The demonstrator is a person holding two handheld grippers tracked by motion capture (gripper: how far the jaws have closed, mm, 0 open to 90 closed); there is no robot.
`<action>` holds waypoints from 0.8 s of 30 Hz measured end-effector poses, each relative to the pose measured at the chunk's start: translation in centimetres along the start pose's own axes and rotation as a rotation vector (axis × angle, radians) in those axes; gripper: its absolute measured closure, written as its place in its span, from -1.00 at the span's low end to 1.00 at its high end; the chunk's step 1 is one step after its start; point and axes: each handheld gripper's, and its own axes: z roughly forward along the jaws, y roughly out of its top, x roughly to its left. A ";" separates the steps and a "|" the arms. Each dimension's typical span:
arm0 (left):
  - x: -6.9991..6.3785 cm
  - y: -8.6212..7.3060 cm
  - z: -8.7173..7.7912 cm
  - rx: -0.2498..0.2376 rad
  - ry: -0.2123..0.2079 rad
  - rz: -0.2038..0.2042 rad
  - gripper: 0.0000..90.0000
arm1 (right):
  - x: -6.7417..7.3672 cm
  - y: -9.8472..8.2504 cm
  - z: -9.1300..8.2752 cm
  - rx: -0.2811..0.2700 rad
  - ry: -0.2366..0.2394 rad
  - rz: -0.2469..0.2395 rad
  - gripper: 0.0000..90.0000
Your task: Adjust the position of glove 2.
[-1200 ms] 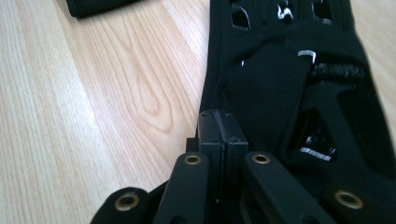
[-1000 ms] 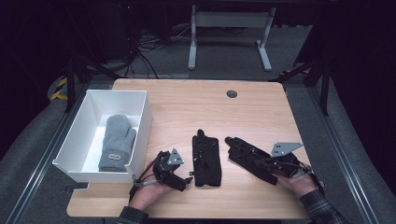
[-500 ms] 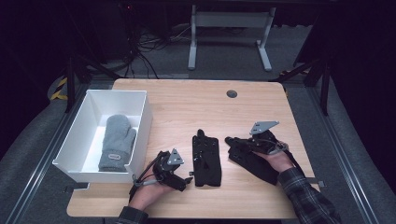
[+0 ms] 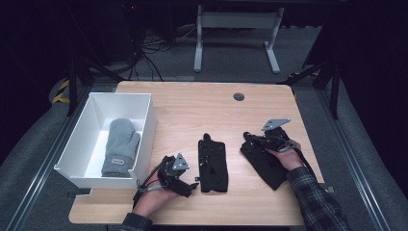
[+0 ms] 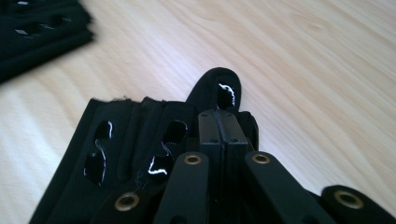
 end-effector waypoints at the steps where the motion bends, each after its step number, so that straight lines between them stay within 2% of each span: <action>1: 0.0 0.0 0.0 0.000 0.000 0.000 -0.99 | -0.4 -0.2 -0.2 0.002 -0.014 0.007 1.00; 5: 0.0 0.0 0.0 0.001 0.000 0.002 -0.99 | -1.7 -1.1 -1.0 0.010 -0.055 0.041 1.00; 8: 0.0 0.0 0.0 0.000 0.000 0.000 -0.99 | -1.7 -1.6 -2.1 -0.001 -0.017 0.044 1.00; 9: 0.0 0.0 0.0 0.000 0.000 0.000 -0.99 | -1.7 -1.6 -2.1 -0.001 -0.017 0.044 1.00; 13: 0.0 0.0 0.0 0.000 0.000 0.000 -0.99 | -0.5 -2.9 -3.9 0.001 0.041 -0.006 1.00; 18: 0.0 0.0 0.0 0.001 -0.001 0.002 -0.99 | 0.0 -4.6 -5.7 0.001 0.047 -0.016 1.00; 22: 0.0 0.0 0.0 0.002 -0.001 0.003 -0.99 | 0.0 -5.8 -5.5 0.029 0.067 -0.002 1.00; 24: 0.0 0.1 0.0 0.008 -0.001 0.000 -0.99 | 0.2 -5.8 -5.3 0.030 0.075 -0.002 1.00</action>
